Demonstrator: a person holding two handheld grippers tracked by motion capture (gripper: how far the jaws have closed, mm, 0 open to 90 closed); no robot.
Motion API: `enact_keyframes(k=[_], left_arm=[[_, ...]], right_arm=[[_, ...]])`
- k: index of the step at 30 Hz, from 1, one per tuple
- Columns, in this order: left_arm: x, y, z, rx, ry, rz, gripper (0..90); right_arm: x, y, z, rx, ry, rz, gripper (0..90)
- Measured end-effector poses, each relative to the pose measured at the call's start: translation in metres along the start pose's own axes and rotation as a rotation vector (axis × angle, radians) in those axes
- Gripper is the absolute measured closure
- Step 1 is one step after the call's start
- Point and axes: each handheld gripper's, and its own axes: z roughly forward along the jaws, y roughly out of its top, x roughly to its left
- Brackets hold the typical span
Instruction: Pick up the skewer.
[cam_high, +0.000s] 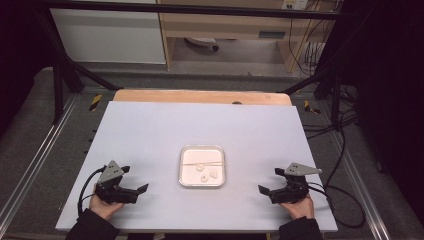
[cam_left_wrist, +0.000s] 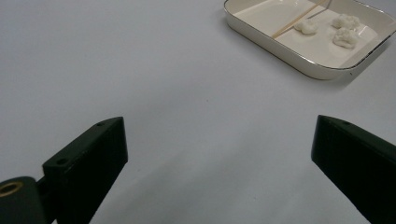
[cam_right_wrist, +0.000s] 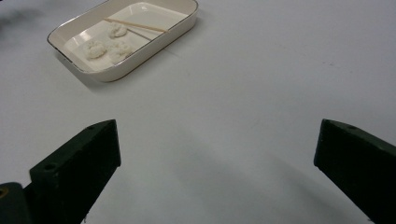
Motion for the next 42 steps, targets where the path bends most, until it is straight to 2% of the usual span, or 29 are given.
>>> enact_keyframes(k=[8, 12, 19, 20, 21, 24, 25, 26, 31, 42], left_arm=[[-0.005, 0.004, 0.002, 0.004, 0.003, 0.0, 7.1], [-0.008, 0.006, 0.002, 0.007, 0.006, 0.005, 12.5], [-0.014, 0.014, 0.002, -0.003, 0.002, 0.001, 28.6], [-0.015, 0.015, 0.002, -0.007, -0.001, -0.001, 28.6], [-0.016, 0.017, 0.002, -0.008, -0.004, 0.001, 33.7], [-0.019, 0.021, 0.004, -0.005, 0.0, 0.011, 37.2], [-0.02, 0.022, 0.004, -0.005, 0.0, 0.012, 42.5], [-0.021, 0.023, 0.005, -0.007, 0.002, 0.012, 42.5], [-0.026, 0.031, 0.009, 0.004, 0.002, 0.02, 53.4], [-0.041, 0.054, 0.026, 0.018, -0.046, 0.032, 74.0]], right_arm=[[0.0, 0.0, 0.0, 0.002, -0.001, -0.004, 1.1], [0.0, 0.0, 0.0, 0.002, -0.006, -0.008, 1.1], [0.0, 0.0, 0.0, 0.001, -0.008, -0.008, 1.1], [0.0, 0.0, 0.0, 0.001, -0.008, -0.008, 1.1], [0.0, 0.0, 0.0, 0.003, -0.009, -0.006, 1.1], [0.001, 0.0, 0.0, 0.004, -0.009, -0.005, 1.1], [0.0, 0.0, 0.0, 0.006, -0.011, -0.009, 1.1], [0.0, 0.0, 0.0, 0.006, -0.011, -0.009, 1.1], [0.0, 0.0, 0.001, 0.014, -0.014, -0.015, 1.1], [0.001, -0.001, 0.002, 0.016, -0.016, -0.016, 1.1]])
